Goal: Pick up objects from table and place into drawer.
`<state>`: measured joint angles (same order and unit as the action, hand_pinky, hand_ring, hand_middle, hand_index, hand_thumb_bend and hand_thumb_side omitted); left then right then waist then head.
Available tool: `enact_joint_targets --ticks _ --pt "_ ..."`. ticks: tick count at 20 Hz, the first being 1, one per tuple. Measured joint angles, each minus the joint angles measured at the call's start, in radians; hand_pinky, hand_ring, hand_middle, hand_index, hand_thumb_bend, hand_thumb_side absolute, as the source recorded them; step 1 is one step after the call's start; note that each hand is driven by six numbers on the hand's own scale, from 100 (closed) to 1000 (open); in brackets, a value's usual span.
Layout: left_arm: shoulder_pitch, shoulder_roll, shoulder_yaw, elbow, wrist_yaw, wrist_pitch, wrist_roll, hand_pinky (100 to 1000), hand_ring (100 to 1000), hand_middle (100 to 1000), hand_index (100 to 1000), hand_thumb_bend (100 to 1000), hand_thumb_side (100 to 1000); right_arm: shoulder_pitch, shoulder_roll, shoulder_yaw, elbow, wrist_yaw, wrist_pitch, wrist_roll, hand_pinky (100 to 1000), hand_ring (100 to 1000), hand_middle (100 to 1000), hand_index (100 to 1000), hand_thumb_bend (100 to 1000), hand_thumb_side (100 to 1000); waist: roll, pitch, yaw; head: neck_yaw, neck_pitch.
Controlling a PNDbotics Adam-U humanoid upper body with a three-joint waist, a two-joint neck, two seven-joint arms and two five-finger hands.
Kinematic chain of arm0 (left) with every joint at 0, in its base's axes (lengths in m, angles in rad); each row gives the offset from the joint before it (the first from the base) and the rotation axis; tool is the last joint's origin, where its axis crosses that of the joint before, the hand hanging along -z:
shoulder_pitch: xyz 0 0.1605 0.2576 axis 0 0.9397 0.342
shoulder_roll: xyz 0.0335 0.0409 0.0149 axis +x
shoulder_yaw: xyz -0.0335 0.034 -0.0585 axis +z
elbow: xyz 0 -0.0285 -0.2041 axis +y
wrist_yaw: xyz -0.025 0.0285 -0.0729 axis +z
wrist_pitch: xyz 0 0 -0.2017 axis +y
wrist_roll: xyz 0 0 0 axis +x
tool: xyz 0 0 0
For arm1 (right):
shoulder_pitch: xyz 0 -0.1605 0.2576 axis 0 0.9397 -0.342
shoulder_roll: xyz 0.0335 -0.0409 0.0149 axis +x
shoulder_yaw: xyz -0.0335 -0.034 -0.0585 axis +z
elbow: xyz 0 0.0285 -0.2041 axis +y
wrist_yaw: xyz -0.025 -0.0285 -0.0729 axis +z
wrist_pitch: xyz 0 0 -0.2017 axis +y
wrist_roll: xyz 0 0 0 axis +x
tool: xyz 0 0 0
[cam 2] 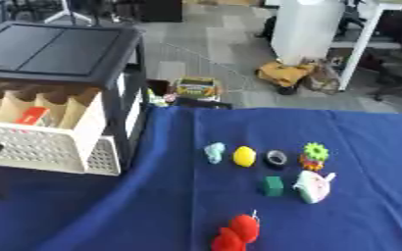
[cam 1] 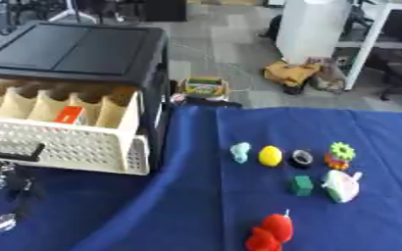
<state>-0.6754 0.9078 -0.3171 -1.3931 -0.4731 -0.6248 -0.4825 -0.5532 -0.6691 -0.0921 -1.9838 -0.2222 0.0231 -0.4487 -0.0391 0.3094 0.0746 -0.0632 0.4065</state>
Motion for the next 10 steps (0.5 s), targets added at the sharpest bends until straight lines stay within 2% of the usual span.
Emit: enact_joint_targets --ticks 10 --pt "-0.043 -0.030 0.009 0.037 0.112 0.052 -0.052 175 439 476 758 100 1000 0.003 0.005 -0.005 0.000 0.000 0.002 0.002 702 590 497 736 100 806 0.001 0.006 -0.004 0.000 -0.005"
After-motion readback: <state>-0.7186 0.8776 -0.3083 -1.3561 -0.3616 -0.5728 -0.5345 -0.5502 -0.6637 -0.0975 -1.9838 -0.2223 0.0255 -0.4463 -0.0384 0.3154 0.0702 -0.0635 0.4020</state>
